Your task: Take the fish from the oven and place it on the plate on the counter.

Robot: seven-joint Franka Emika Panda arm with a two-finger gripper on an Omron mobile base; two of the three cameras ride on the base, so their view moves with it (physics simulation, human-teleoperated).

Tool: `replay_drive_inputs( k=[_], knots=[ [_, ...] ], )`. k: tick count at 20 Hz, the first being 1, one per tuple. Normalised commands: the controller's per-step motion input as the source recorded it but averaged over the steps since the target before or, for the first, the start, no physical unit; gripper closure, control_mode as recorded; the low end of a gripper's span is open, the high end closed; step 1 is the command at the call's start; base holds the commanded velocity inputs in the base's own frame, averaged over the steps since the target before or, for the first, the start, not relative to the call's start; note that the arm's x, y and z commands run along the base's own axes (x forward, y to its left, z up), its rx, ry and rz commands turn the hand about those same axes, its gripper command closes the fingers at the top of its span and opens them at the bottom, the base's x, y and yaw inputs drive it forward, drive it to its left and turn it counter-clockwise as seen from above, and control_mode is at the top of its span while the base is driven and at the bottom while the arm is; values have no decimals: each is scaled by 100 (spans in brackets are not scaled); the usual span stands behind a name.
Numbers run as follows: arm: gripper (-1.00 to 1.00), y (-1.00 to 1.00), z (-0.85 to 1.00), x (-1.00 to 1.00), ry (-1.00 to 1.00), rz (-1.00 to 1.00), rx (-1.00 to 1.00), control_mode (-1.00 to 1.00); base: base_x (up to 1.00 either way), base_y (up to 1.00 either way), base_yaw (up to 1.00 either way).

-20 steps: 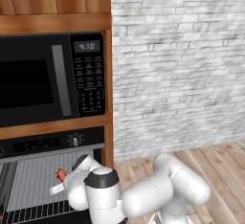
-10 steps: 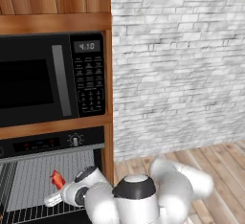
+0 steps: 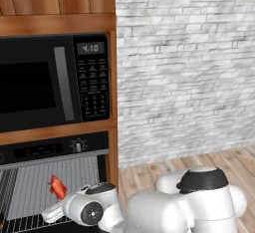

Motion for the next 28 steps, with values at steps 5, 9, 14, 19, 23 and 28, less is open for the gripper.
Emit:
replay_drive_inputs(
  k=[5, 9, 14, 19, 23, 28],
  knots=[
    [100, -8, 69, -87, -21, 0, 1, -100, 0, 0, 0],
    [100, -16, 69, -76, -21, 0, 3, -100, 0, 0, 0],
    [100, -20, 76, -41, -21, -3, 5, -100, 0, 0, 0],
    [100, -33, 85, -7, -14, -2, 8, -100, 0, 0, 0],
    [100, -54, 66, 0, -2, -1, 9, -100, 0, 0, 0],
    [100, -70, 52, -1, -2, 0, 11, -100, 0, 0, 0]
  ],
)
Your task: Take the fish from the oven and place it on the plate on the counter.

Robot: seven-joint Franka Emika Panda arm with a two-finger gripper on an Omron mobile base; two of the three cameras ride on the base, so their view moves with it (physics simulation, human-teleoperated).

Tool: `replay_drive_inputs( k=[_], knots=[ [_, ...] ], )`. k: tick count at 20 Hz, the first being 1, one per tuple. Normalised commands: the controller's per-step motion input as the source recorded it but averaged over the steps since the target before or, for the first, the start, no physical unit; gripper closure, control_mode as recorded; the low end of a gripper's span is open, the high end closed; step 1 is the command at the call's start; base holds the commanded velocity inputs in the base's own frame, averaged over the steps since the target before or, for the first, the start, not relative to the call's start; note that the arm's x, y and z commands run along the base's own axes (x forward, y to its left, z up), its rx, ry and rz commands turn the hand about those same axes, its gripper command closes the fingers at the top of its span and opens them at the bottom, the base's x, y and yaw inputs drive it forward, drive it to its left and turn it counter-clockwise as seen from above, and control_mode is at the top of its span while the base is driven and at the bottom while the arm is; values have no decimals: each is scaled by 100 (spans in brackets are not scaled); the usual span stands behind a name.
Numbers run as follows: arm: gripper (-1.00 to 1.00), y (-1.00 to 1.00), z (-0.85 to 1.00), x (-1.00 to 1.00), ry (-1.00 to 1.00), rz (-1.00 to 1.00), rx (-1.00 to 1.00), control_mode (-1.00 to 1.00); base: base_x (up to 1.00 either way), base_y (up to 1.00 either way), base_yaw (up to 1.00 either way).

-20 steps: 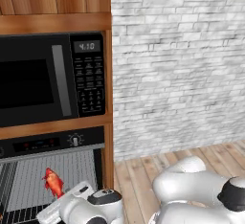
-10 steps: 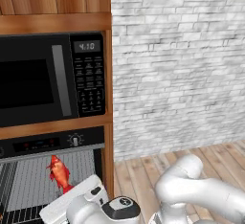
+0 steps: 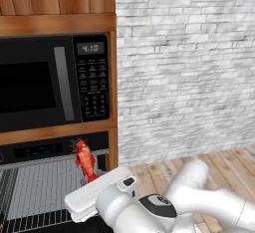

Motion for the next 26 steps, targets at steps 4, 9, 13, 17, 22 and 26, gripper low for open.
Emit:
replay_drive_inputs(
  k=[4, 9, 13, 17, 22, 26],
  knots=[
    [100, -73, 44, 0, -7, 0, 11, -100, 0, 0, 0],
    [100, -72, 31, 0, -14, -2, 8, -100, 0, 0, 0],
    [100, -65, 26, 1, -11, -6, 6, -100, 0, 0, 0],
    [100, -69, 7, 0, -8, -5, 6, -100, 0, 0, 0],
    [100, -83, 3, 0, -7, -5, 9, -100, 0, 0, 0],
    [100, -84, 12, 2, -5, -4, 11, -100, 0, 0, 0]
  ],
)
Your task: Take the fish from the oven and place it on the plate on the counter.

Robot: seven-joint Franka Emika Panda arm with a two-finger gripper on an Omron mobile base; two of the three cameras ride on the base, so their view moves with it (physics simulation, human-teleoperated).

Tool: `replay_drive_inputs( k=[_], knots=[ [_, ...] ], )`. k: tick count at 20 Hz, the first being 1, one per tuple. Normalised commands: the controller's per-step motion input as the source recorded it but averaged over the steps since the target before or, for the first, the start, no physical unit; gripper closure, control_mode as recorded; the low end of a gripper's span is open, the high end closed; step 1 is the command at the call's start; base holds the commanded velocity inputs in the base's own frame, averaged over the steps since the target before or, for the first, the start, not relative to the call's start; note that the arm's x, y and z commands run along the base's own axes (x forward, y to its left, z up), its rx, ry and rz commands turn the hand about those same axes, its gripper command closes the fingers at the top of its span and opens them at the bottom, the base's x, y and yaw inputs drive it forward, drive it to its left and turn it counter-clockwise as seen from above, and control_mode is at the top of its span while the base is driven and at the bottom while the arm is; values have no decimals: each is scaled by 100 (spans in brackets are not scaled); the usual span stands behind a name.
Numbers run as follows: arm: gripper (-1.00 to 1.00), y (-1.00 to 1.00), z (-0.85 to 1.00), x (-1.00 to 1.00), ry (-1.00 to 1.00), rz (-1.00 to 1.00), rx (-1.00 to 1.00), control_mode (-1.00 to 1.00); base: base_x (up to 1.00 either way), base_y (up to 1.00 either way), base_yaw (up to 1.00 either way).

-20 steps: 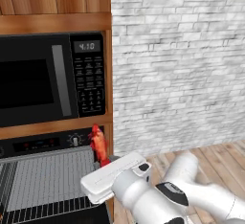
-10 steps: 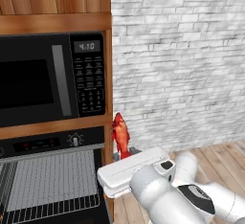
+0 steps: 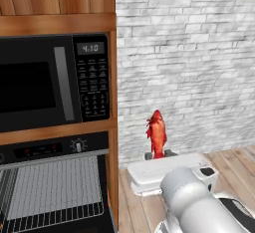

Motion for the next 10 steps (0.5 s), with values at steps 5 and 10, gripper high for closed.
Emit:
replay_drive_inputs(
  k=[5, 10],
  knots=[
    [100, -60, 21, 24, -1, 0, 10, -100, 0, 0, 0],
    [100, -25, 4, -5, -6, 0, 3, 100, -15, -8, 0]
  ],
)
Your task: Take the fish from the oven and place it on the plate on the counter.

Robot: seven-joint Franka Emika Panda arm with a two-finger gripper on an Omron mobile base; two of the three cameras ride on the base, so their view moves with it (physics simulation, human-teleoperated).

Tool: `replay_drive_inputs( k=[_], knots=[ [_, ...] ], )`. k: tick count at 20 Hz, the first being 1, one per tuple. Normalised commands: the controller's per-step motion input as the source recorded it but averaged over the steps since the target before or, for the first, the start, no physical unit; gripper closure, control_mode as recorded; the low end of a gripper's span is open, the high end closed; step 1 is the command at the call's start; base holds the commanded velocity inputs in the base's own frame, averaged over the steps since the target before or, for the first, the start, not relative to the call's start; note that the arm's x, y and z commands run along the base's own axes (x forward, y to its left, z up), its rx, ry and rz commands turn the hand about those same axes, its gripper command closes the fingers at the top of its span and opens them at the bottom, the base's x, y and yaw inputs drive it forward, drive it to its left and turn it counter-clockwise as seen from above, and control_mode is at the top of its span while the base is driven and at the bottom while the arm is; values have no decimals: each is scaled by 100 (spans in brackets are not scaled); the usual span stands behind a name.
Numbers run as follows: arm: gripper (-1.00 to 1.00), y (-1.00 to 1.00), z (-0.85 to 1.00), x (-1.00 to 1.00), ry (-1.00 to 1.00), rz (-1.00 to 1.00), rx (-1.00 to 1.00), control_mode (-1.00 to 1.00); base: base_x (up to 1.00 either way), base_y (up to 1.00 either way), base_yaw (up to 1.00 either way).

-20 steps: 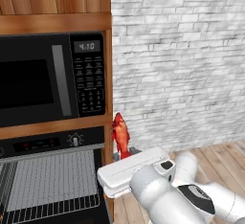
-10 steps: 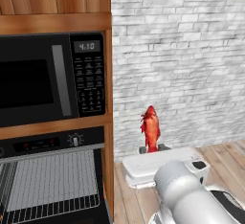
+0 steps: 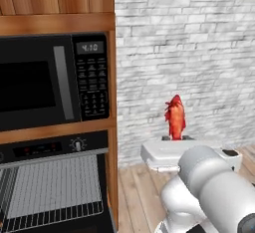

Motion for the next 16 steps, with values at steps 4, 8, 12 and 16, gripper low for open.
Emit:
replay_drive_inputs(
  k=[4, 8, 12, 16],
  knots=[
    [100, 0, 0, 0, 0, 0, 0, 100, -100, -84, 0],
    [100, 0, 0, 0, 0, 0, 0, 100, -100, -100, 0],
    [100, 0, 0, 0, 0, 0, 0, 100, -100, -24, 5],
    [100, 0, 0, 0, 0, 0, 0, 100, -100, 90, 6]
  ],
)
